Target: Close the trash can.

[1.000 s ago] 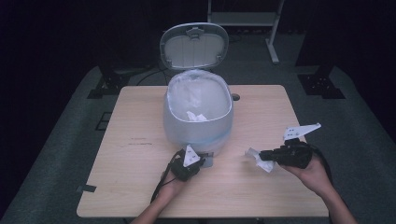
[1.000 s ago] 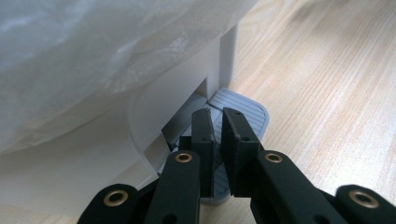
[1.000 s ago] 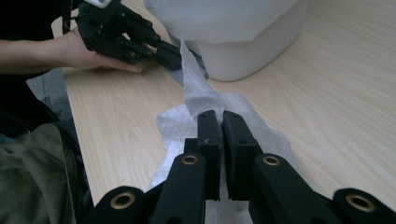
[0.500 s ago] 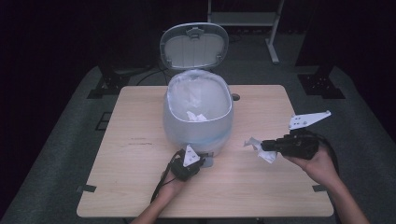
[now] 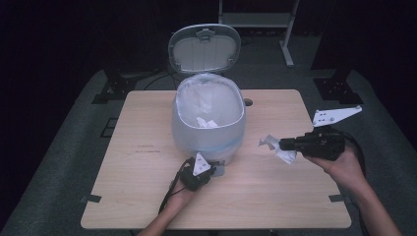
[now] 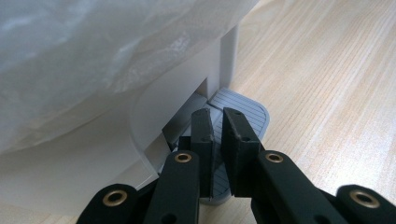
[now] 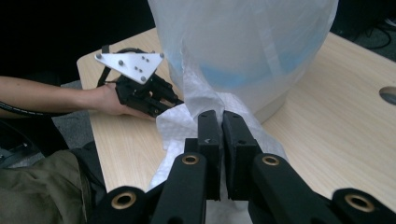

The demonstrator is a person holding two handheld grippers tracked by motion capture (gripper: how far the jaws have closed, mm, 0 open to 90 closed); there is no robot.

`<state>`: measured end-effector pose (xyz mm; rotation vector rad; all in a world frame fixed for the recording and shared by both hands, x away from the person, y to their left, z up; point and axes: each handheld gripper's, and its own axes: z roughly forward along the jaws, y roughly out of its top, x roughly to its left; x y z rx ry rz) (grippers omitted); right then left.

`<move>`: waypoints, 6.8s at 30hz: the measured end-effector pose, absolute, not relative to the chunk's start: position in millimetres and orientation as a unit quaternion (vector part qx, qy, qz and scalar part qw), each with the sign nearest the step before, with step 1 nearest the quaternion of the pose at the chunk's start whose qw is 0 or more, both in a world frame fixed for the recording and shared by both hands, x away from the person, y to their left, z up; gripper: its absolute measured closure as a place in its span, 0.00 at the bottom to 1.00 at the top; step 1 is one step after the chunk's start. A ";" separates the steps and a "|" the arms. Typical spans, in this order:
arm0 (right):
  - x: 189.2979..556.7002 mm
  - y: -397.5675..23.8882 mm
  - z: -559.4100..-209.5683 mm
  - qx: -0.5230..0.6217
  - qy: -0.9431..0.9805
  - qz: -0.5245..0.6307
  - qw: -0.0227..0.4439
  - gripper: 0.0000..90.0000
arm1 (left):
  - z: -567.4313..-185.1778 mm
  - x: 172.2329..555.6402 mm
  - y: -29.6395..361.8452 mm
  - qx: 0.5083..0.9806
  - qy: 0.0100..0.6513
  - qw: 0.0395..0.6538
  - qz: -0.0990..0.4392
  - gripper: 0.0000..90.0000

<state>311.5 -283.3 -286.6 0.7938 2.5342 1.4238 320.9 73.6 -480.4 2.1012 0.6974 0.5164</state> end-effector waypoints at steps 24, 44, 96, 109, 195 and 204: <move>308.8 -271.3 -234.1 0.236 0.836 0.489 0.084 0.96 | -480.2 321.0 73.9 0.840 0.277 0.419 0.207 0.92; 317.8 -253.9 -206.2 0.218 0.839 0.489 0.095 0.96 | -480.3 321.0 73.9 0.839 0.278 0.419 0.206 0.92; 339.0 -204.2 -149.1 0.180 0.839 0.502 0.110 0.96 | -479.8 322.2 75.3 0.840 0.280 0.419 0.201 0.92; 345.2 -193.6 -145.5 0.176 0.840 0.502 0.109 0.96 | -480.0 322.5 75.5 0.839 0.280 0.422 0.198 0.92; 422.6 -125.2 -191.0 0.197 0.852 0.482 0.058 0.96 | -479.8 322.4 75.7 0.841 0.278 0.421 0.198 0.92; 429.9 -118.4 -203.1 0.211 0.853 0.475 0.046 0.87 | -479.8 322.4 75.7 0.841 0.278 0.421 0.198 0.92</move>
